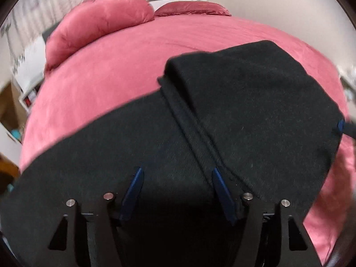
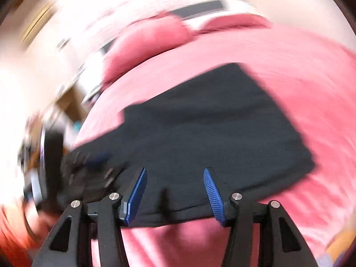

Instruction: Fold large clothes

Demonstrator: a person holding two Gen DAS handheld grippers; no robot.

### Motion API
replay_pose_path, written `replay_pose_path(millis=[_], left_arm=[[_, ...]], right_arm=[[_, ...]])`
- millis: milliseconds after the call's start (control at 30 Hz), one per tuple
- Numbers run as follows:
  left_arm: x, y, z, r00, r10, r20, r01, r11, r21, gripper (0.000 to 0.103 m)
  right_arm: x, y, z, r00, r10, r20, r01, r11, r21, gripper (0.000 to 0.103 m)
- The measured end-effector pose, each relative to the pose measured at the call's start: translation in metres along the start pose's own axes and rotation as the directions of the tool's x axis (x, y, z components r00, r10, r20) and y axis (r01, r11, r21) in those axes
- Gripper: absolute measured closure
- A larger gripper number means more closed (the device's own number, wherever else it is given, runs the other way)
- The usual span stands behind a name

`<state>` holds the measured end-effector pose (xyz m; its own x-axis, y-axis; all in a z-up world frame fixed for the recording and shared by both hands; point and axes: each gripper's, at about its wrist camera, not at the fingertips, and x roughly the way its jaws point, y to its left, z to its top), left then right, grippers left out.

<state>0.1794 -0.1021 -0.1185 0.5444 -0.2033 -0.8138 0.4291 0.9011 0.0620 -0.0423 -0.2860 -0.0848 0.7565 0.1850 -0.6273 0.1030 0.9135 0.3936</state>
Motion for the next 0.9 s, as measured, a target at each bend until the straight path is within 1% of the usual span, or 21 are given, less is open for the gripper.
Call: replay_pose_path(millis=[33, 100, 167, 200, 233, 300, 333, 367, 400, 433, 467, 500, 533, 567, 633, 700, 733, 767, 800, 867, 900], left_arm=[[-0.003, 0.003, -0.003, 1.0, 0.0, 0.003, 0.0, 1.0, -0.01, 0.037], [-0.008, 0.007, -0.009, 1.0, 0.0, -0.01, 0.0, 1.0, -0.011, 0.039], [-0.025, 0.006, -0.018, 0.999, -0.029, 0.026, 0.03, 0.999, -0.033, 0.039], [-0.031, 0.006, -0.022, 0.998, -0.048, 0.043, 0.05, 0.998, -0.044, 0.039], [-0.037, 0.005, -0.027, 0.996, -0.074, 0.058, 0.077, 0.996, -0.053, 0.038], [-0.044, -0.002, -0.041, 0.996, -0.075, 0.054, 0.078, 0.996, -0.044, 0.037], [-0.043, -0.007, -0.047, 0.997, -0.068, 0.037, 0.069, 0.997, -0.03, 0.037], [-0.043, -0.01, -0.054, 0.998, -0.062, 0.025, 0.062, 0.998, -0.016, 0.037], [-0.045, -0.012, -0.061, 0.998, -0.062, 0.023, 0.063, 0.998, -0.012, 0.037], [-0.046, -0.013, -0.068, 0.998, -0.063, 0.024, 0.064, 0.998, -0.015, 0.037], [-0.049, -0.011, -0.075, 0.998, -0.065, 0.024, 0.066, 0.997, -0.027, 0.037], [-0.05, -0.009, -0.08, 0.997, -0.068, 0.024, 0.069, 0.997, -0.039, 0.037], [-0.05, -0.005, -0.078, 0.997, -0.074, 0.025, 0.075, 0.996, -0.051, 0.037], [-0.053, -0.002, -0.082, 0.996, -0.084, 0.028, 0.086, 0.994, -0.067, 0.037], [-0.057, 0.001, -0.09, 0.995, -0.099, 0.034, 0.101, 0.991, -0.083, 0.037], [-0.061, 0.001, -0.098, 0.994, -0.105, 0.035, 0.108, 0.989, -0.097, 0.037], [-0.063, 0.001, -0.099, 0.994, -0.107, 0.035, 0.11, 0.989, -0.101, 0.037], [-0.066, 0.005, -0.1, 0.993, -0.109, 0.033, 0.112, 0.988, -0.104, 0.037], [-0.07, 0.007, -0.102, 0.993, -0.115, 0.032, 0.118, 0.987, -0.11, 0.037], [-0.081, 0.015, -0.109, 0.991, -0.13, 0.031, 0.133, 0.983, -0.125, 0.037], [-0.087, 0.025, -0.111, 0.99, -0.137, 0.033, 0.14, 0.98, -0.138, 0.037]], right_arm=[[-0.009, -0.024, 0.007, 1.0, -0.024, 0.012, 0.023, 0.996, 0.084, 0.048], [-0.024, -0.064, 0.012, 0.998, -0.058, 0.037, 0.048, 0.974, 0.222, 0.048], [-0.038, -0.107, 0.009, 0.995, -0.069, 0.065, 0.04, 0.927, 0.372, 0.043], [-0.041, -0.126, 0.005, 0.996, -0.05, 0.077, 0.01, 0.896, 0.443, 0.034], [-0.042, -0.147, -0.002, 0.996, -0.011, 0.09, -0.037, 0.857, 0.513, 0.031], [-0.034, -0.174, -0.01, 0.994, 0.05, 0.092, -0.096, 0.791, 0.605, 0.031], [-0.025, -0.182, -0.014, 0.993, 0.086, 0.081, -0.118, 0.77, 0.627, 0.031], [-0.019, -0.185, -0.016, 0.99, 0.115, 0.077, -0.138, 0.762, 0.633, 0.031], [-0.016, -0.186, -0.018, 0.985, 0.144, 0.093, -0.17, 0.761, 0.626, 0.031], [-0.014, -0.183, -0.017, 0.978, 0.175, 0.117, -0.209, 0.77, 0.602, 0.031], [-0.01, -0.181, -0.014, 0.971, 0.204, 0.123, -0.238, 0.78, 0.579, 0.031], [-0.003, -0.177, -0.01, 0.97, 0.22, 0.103, -0.239, 0.791, 0.563, 0.031], [0.006, -0.176, -0.013, 0.971, 0.218, 0.097, -0.234, 0.797, 0.557, 0.03], [0.01, -0.172, -0.013, 0.97, 0.22, 0.105, -0.242, 0.803, 0.545, 0.028], [0.02, -0.162, -0.008, 0.976, 0.187, 0.109, -0.216, 0.823, 0.525, 0.026], [0.018, -0.16, -0.008, 0.98, 0.162, 0.118, -0.2, 0.828, 0.523, 0.026], [0.012, -0.159, -0.011, 0.98, 0.153, 0.128, -0.197, 0.832, 0.519, 0.034], [0.012, -0.159, -0.012, 0.981, 0.144, 0.127, -0.19, 0.833, 0.52, 0.044], [0.013, -0.161, -0.011, 0.983, 0.143, 0.118, -0.184, 0.826, 0.533, 0.062], [0.009, -0.167, -0.012, 0.98, 0.159, 0.117, -0.198, 0.79, 0.58, 0.066], [0.006, -0.165, -0.01, 0.981, 0.155, 0.117, -0.195, 0.789, 0.583, 0.068]])
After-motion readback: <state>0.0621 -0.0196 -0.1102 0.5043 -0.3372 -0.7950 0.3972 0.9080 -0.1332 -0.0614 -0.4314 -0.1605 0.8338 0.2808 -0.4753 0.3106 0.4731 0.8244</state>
